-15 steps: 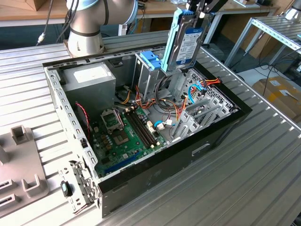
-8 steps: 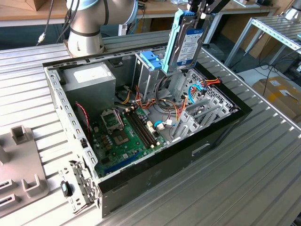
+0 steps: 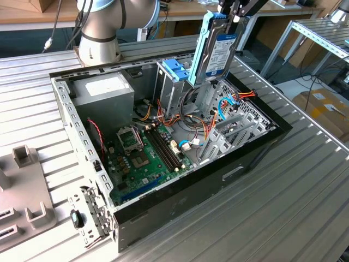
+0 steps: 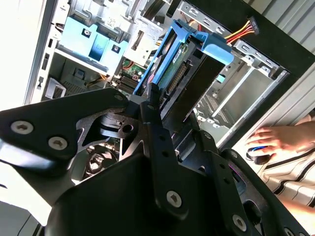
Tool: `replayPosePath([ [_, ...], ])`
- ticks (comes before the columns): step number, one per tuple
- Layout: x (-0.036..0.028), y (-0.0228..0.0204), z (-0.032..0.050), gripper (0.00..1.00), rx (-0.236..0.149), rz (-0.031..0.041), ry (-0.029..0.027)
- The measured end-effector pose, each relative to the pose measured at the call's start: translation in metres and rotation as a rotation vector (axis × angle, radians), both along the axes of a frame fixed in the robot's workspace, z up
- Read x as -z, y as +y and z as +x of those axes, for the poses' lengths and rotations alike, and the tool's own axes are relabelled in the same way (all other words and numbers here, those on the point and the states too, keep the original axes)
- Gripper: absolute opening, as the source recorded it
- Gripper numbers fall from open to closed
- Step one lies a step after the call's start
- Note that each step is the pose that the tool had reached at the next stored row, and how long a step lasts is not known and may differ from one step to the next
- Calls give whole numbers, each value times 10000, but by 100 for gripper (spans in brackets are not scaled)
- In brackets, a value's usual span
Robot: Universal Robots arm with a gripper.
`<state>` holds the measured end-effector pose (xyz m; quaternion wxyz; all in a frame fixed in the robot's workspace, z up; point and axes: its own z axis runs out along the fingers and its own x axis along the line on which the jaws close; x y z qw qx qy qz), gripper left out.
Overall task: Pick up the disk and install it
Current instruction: 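Pick up the disk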
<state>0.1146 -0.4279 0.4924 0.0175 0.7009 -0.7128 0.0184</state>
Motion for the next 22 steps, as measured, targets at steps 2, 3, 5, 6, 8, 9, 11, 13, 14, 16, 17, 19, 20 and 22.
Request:
replayPosePath([
  [2, 0, -7, 0, 35, 0, 1, 0],
  [3, 0, -11, 0, 35, 0, 1, 0],
  [5, 0, -16, 0, 35, 0, 0, 0],
  [6, 0, -18, 0, 35, 0, 0, 0],
  [8, 0, -24, 0, 35, 0, 1, 0],
  [9, 0, -30, 0, 35, 0, 1, 0],
  [11, 0, -36, 0, 35, 0, 1, 0],
  [13, 0, -44, 0, 35, 0, -1, 0],
  [14, 0, -48, 0, 35, 0, 0, 0],
  [16, 0, -56, 0, 35, 0, 1, 0],
  [17, 0, -62, 0, 35, 0, 0, 0],
  [19, 0, -73, 0, 35, 0, 0, 0],
  [20, 0, -79, 0, 35, 0, 0, 0],
  [22, 0, -93, 0, 35, 0, 1, 0],
])
